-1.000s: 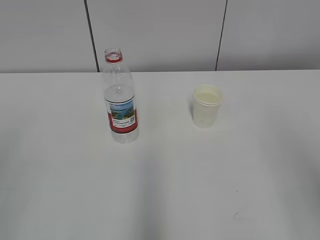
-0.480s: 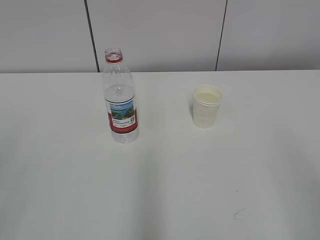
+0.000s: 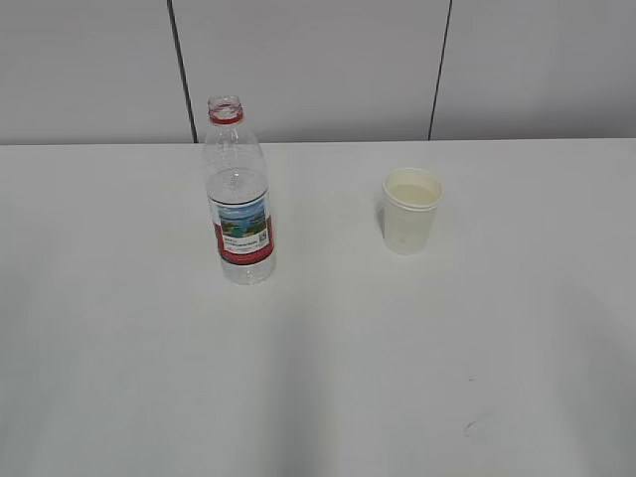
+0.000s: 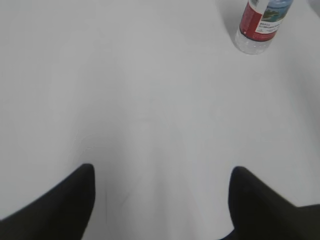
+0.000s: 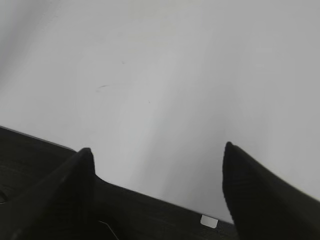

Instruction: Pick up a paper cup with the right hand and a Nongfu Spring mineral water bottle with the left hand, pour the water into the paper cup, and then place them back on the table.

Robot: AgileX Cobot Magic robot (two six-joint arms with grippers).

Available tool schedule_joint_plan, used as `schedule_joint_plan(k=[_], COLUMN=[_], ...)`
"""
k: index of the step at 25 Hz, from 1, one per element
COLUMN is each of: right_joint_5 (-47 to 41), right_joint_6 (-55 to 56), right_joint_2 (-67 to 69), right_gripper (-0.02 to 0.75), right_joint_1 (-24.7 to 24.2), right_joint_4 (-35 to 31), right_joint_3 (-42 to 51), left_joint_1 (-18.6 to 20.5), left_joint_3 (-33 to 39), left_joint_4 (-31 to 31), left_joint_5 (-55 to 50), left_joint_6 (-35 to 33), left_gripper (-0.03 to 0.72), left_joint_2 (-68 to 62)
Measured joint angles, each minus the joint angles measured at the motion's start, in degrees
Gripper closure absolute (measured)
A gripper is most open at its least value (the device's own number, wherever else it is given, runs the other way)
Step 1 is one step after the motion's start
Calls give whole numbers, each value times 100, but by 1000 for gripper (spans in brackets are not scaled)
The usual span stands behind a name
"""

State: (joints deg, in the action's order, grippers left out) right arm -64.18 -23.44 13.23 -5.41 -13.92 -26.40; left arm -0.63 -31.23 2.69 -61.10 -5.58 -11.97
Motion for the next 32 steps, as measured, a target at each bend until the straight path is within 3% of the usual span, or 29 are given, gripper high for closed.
schedule_joint_plan(k=[13,32], right_joint_5=[192,202], right_joint_6=[280,385], right_joint_2=[-1366,-1416], right_gripper=[156,156], right_joint_1=[60,60], right_joint_4=[262,302], right_joint_3=[183,186], left_joint_1=[0,0], left_joint_3=[0,0], left_joint_4=[7,9], left_joint_5=[0,0], left_joint_6=[0,0], left_gripper=[221,232], left_joint_2=[0,4])
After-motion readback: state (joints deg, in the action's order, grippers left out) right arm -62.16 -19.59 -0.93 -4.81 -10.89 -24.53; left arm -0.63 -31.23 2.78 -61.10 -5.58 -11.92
